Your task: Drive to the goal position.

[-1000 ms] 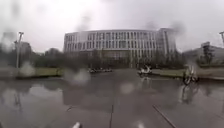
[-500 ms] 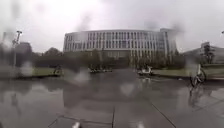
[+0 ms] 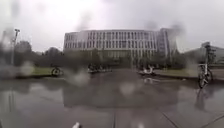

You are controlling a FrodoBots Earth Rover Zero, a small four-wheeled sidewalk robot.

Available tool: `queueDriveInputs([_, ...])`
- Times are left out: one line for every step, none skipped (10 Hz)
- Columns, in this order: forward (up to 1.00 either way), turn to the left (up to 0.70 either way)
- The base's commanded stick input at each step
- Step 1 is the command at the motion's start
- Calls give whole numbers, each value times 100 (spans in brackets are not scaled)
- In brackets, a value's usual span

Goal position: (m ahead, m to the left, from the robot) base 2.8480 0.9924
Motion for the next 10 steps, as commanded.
queueDriveInputs([69,-12])
queueDriveInputs([69,1])
queueDriveInputs([69,1])
queueDriveInputs([70,1])
queueDriveInputs([70,1])
queueDriveInputs([70,1])
queueDriveInputs([70,1])
queueDriveInputs([70,1])
queueDriveInputs([70,1])
queueDriveInputs([70,1])
